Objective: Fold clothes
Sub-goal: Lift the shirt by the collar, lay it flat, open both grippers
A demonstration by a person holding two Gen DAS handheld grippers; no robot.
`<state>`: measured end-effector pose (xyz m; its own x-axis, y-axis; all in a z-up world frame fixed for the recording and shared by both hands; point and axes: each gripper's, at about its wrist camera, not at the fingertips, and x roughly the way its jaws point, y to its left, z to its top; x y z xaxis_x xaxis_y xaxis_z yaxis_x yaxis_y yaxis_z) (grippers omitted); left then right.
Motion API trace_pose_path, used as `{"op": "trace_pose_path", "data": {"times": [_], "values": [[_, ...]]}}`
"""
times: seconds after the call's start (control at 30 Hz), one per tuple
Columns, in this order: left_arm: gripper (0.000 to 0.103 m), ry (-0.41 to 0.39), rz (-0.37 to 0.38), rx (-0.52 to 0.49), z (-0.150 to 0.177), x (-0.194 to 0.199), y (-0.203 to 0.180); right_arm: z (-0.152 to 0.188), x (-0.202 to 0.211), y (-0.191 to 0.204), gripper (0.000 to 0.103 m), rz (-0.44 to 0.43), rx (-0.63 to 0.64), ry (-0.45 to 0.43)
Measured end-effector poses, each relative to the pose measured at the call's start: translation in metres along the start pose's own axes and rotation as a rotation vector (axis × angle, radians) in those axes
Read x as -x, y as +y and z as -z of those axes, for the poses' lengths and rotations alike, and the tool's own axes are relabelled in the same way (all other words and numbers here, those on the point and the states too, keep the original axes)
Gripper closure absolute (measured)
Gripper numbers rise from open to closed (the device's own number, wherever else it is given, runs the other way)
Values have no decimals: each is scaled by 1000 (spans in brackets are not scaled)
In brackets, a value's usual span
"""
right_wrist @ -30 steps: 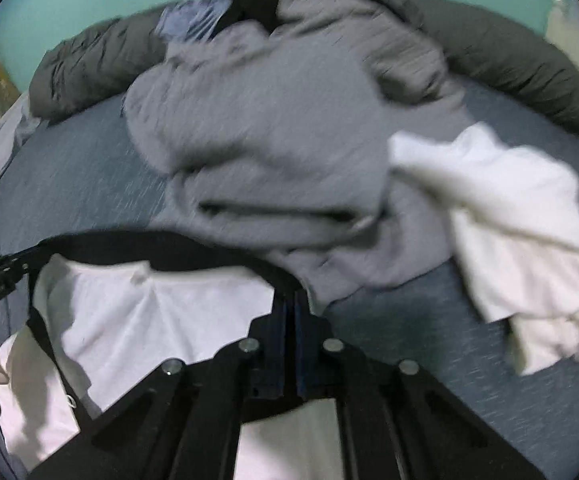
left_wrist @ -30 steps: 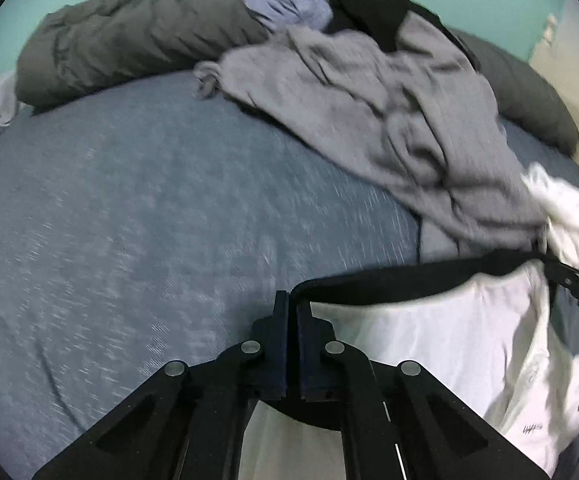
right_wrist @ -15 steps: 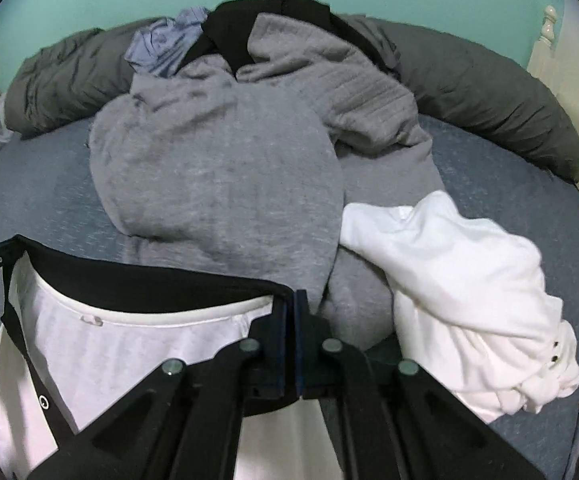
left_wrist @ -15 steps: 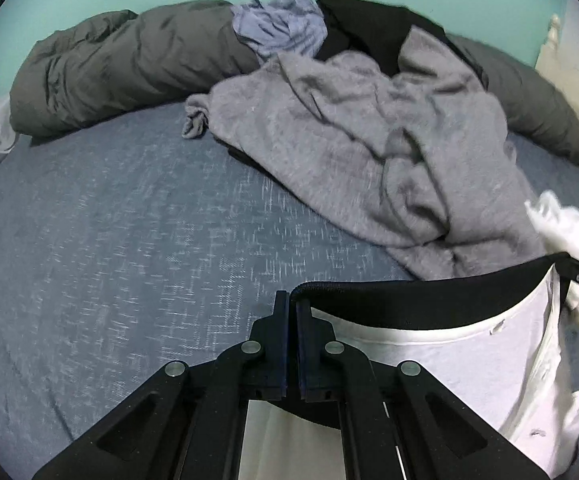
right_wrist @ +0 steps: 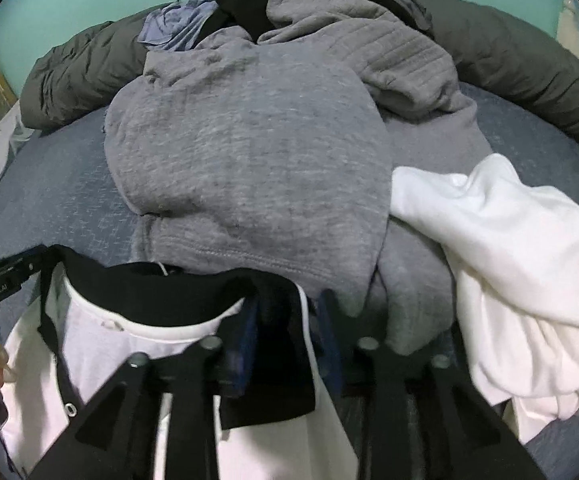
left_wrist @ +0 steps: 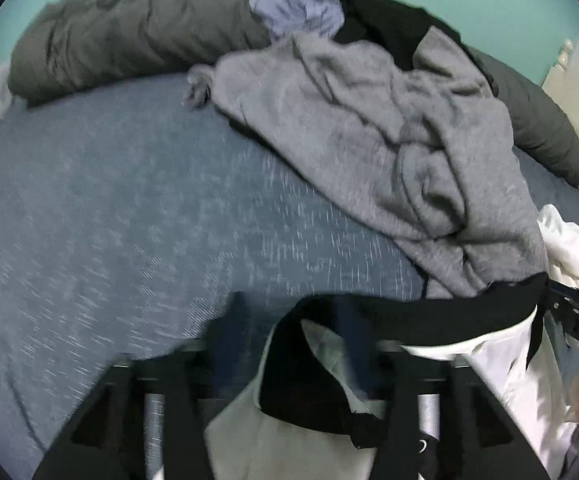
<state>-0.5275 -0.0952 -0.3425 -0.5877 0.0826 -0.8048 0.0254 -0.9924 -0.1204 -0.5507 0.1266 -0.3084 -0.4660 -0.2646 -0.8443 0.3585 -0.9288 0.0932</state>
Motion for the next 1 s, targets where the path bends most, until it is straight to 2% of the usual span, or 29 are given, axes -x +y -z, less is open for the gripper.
{"op": "trace_pose_path", "data": {"times": [0.03,0.17,0.23,0.27,0.33,0.4,0.43,0.53,0.67,0.83,1.0], "values": [[41,-17,-4,-5,-2,5,-1,0,3,1,59,2,3,-9],[40,-11,-2,13,-8,14,2,-6,15,-1,50,-8,4,-16],[40,-16,3,23,-9,20,5,-8,17,-2,38,3,1,3],[39,-18,5,27,-9,22,6,-9,17,-2,37,7,-2,19],[40,-16,9,32,-6,27,8,-10,15,-1,35,18,9,62],[40,-18,18,28,-1,39,11,-9,30,3,35,53,17,-1],[40,-20,24,23,3,47,12,-8,39,2,35,43,5,-34],[40,-23,46,10,16,72,18,10,71,0,35,-25,-14,-67],[40,-7,104,17,50,116,33,38,114,-2,35,-126,-33,-91],[40,52,147,27,117,171,56,112,165,-18,35,-222,-85,-61],[40,124,142,23,200,219,77,214,204,-34,35,-280,-153,26]]}}
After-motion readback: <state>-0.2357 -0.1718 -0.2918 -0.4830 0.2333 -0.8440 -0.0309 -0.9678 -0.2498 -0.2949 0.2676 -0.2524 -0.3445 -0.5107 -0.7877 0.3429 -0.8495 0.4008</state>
